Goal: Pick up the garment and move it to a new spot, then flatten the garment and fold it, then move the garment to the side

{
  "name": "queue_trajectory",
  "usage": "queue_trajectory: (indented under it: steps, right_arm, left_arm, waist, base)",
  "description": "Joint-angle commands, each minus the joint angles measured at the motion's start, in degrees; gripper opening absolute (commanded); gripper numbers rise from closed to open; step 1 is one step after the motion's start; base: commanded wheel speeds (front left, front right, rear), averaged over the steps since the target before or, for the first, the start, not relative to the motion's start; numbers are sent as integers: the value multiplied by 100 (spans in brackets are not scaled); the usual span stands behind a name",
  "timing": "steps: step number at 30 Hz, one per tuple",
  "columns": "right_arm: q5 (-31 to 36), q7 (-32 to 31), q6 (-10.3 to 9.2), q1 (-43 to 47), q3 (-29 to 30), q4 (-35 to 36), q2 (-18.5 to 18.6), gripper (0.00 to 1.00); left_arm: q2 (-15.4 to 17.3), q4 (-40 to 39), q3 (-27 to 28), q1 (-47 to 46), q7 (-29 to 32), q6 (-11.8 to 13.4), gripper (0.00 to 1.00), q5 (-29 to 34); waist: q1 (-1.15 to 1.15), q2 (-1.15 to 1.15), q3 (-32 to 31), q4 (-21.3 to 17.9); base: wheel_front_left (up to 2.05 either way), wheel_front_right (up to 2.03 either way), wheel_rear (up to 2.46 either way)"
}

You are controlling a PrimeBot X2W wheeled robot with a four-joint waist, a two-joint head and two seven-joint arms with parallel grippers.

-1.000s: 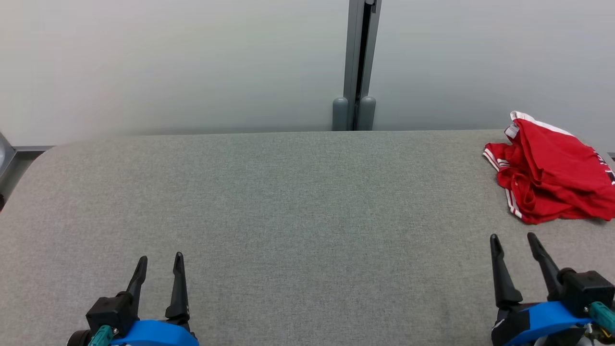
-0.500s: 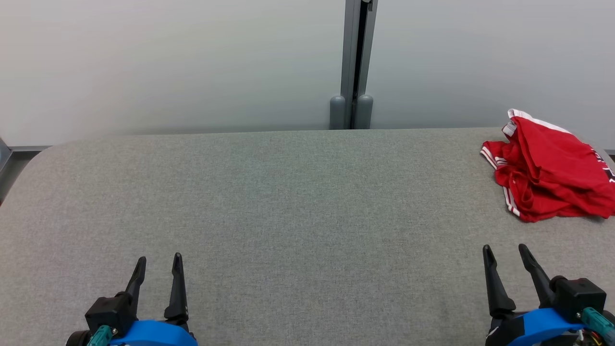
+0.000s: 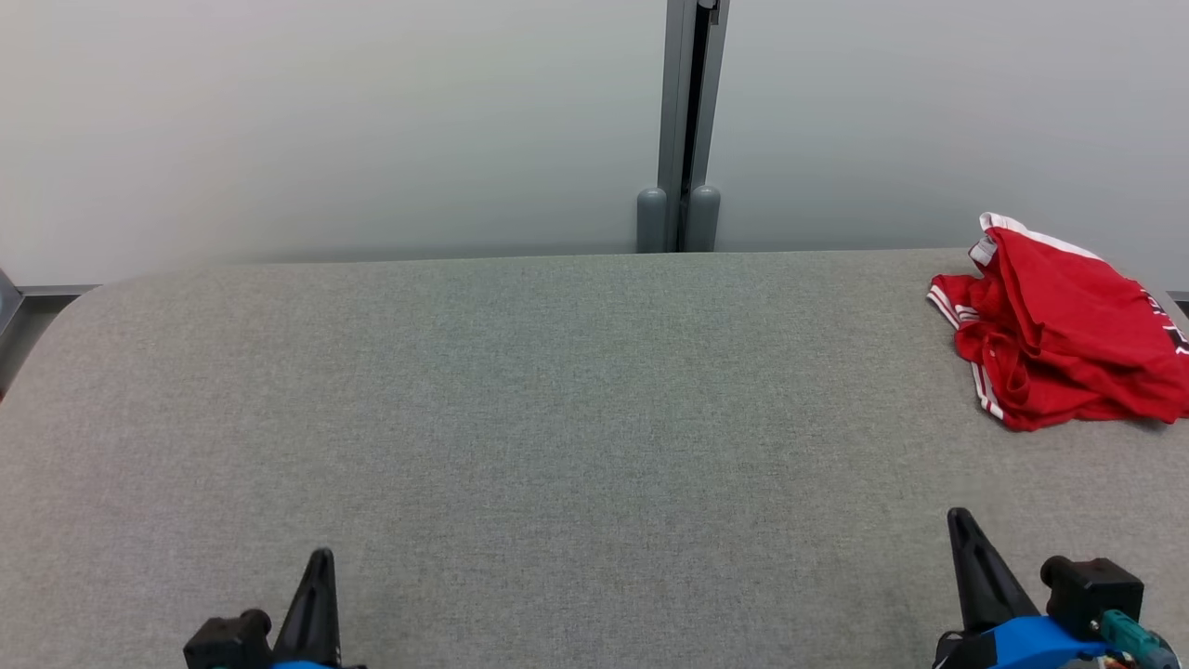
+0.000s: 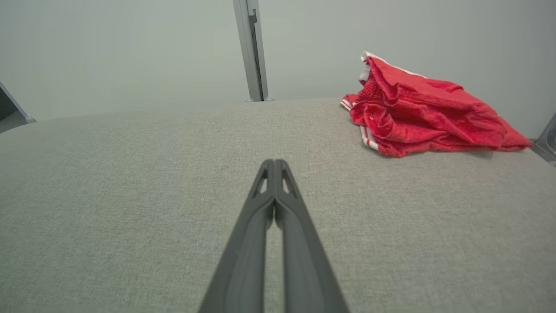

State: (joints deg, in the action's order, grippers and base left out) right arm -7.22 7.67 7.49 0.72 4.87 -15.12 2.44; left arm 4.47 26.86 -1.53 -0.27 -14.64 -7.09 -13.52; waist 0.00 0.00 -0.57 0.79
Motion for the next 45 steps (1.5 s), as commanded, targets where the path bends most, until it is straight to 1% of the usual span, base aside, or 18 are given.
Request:
queue_trajectory:
  steps: [1,2,13,23,45]
  right_arm:
    - [-22,-11,0,-2,5,-19,-4,0]
    - [-40,-21,0,5,5,-67,-10,0]
    - [-1305,-237,0,-113,37,-40,0,0]
    - [-2319,-397,0,-199,50,-6,8,0]
    - [-4188,-707,0,-372,85,41,25,0]
  left_arm:
    - [-5,14,5,11,8,0,0,-22]
    - [-15,58,8,39,14,0,0,-40]
    - [-35,-140,138,-73,335,-6,0,-1206]
    - [-51,-310,230,-151,580,-12,0,-2144]
    - [-81,-616,408,-308,1045,-25,0,-3876]
  waist:
    - [0,0,0,0]
    - [0,0,0,0]
    - [0,0,7,-7]
    - [0,0,13,-14]
    - [0,0,26,-28]
  base:
    - [0,0,0]
    - [0,0,0]
    - [0,0,0]
    - [0,0,0]
    - [0,0,0]
